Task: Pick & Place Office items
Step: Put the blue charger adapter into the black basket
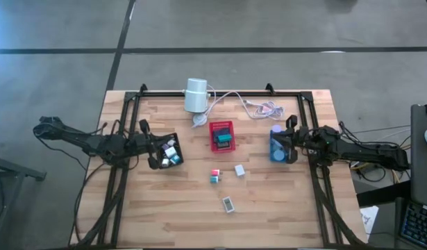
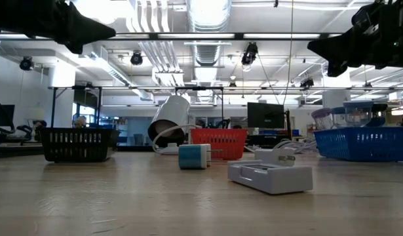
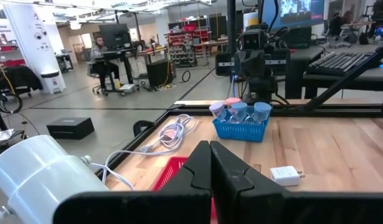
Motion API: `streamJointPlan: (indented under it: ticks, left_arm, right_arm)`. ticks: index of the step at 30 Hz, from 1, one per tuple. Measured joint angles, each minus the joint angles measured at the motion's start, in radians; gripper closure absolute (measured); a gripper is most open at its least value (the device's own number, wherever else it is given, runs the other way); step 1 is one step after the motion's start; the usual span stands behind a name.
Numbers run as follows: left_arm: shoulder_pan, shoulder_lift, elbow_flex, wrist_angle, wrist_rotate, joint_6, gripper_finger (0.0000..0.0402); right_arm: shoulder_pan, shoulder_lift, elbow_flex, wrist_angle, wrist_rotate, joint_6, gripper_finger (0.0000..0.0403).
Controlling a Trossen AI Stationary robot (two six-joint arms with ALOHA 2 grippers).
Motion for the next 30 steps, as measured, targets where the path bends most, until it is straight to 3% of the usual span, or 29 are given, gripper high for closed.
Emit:
streamJointPlan:
  ticks: [14,18,23,27,30]
  left_arm:
    - [0.001,0.037,0.000,0.038,-0.027,0.023,0.0401]
    - [0.001,0.089,0.004,0.051,0.006,-0.007,0.0401]
    - [0.002,0.259,0.112,0.059,0.057,-0.065,0.0401]
    - [0.002,0.468,0.215,0.054,0.089,-0.116,0.0401]
    - [0.002,0.626,0.290,0.052,0.171,-0.142,0.0401]
  right_arm:
    - [0.000,0.000,0.000,-0.001,0.000,0.000,0.0390]
    - [0.000,0.000,0.000,0.002,0.000,0.001,0.0390]
    - [0.000,0.000,0.000,0.022,-0.001,0.003,0.0390]
    - [0.000,0.000,0.000,0.020,-0.001,0.003,0.0390]
    - [0.000,0.001,0.000,0.019,-0.002,0.003,0.0390]
